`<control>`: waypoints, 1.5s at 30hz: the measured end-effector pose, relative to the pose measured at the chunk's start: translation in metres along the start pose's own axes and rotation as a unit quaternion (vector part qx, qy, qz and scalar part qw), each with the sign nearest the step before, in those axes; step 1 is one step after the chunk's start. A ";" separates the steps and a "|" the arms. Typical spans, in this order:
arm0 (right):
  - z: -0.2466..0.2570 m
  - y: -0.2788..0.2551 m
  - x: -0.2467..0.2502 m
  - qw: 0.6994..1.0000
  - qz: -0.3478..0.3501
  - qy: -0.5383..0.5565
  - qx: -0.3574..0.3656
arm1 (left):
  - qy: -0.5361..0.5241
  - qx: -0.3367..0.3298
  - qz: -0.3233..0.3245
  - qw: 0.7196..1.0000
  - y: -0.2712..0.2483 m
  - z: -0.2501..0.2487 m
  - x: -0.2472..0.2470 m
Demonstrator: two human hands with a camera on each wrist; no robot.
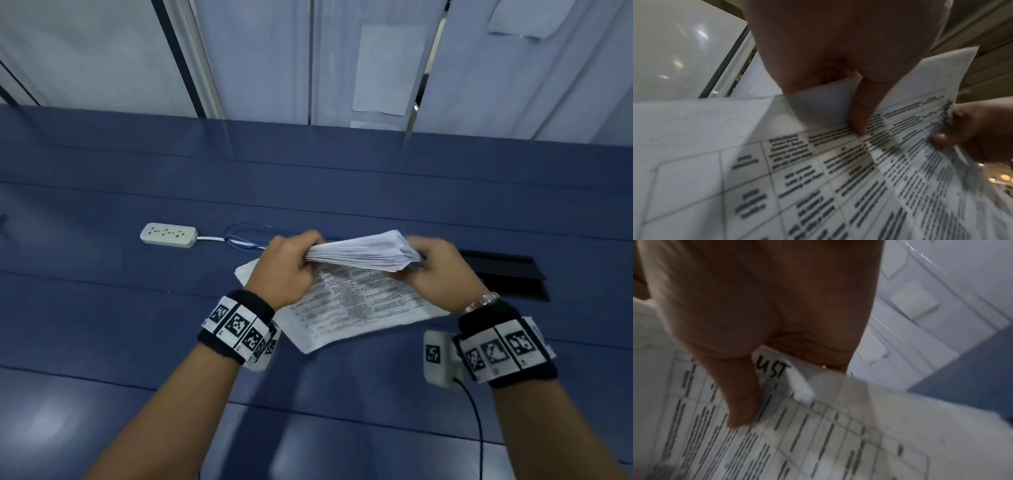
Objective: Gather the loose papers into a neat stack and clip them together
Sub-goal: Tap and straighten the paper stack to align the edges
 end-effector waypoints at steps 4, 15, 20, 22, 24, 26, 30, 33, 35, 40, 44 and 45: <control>-0.021 -0.005 -0.019 0.992 -0.052 0.113 0.007 | 0.057 0.027 -0.089 0.994 -0.003 0.007 0.005; -0.080 -0.025 -0.065 0.924 -0.166 0.343 -0.026 | -0.419 0.237 -0.110 0.870 -0.036 0.089 -0.040; -0.091 -0.038 -0.078 0.892 -0.227 0.390 0.015 | -0.437 0.172 -0.174 0.865 -0.047 0.094 -0.059; -0.104 -0.038 -0.085 0.885 -0.232 0.403 0.013 | -0.446 0.175 -0.163 0.863 -0.050 0.103 -0.069; -0.118 -0.034 -0.097 0.880 -0.228 0.415 -0.025 | -0.447 0.191 -0.145 0.862 -0.052 0.113 -0.084; -0.124 -0.032 -0.105 0.876 -0.235 0.418 -0.052 | -0.448 0.203 -0.138 0.860 -0.054 0.118 -0.092; -0.118 -0.031 -0.096 0.869 -0.257 0.422 0.004 | -0.444 0.169 -0.159 0.866 -0.048 0.113 -0.085; -0.122 -0.031 -0.101 0.875 -0.260 0.409 0.008 | -0.430 0.159 -0.153 0.875 -0.047 0.113 -0.085; -0.126 -0.033 -0.108 0.875 -0.257 0.410 -0.022 | -0.423 0.174 -0.142 0.878 -0.049 0.117 -0.091; -0.116 -0.035 -0.100 0.861 -0.247 0.444 0.024 | -0.429 0.161 -0.157 0.875 -0.052 0.115 -0.086; -0.128 -0.031 -0.108 0.877 -0.220 0.424 -0.047 | -0.411 0.201 -0.130 0.880 -0.051 0.118 -0.089; -0.129 -0.029 -0.105 0.880 -0.219 0.417 -0.066 | -0.410 0.207 -0.120 0.880 -0.048 0.115 -0.086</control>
Point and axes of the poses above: each hand's wrist, its own y-axis towards the middle knuckle, its own x-axis out of the back of the hand, z = x × y, the point moved 4 cm from there along y, towards the middle knuckle, and after that the axes turned 6 degrees about z, right-handed, at the moved point
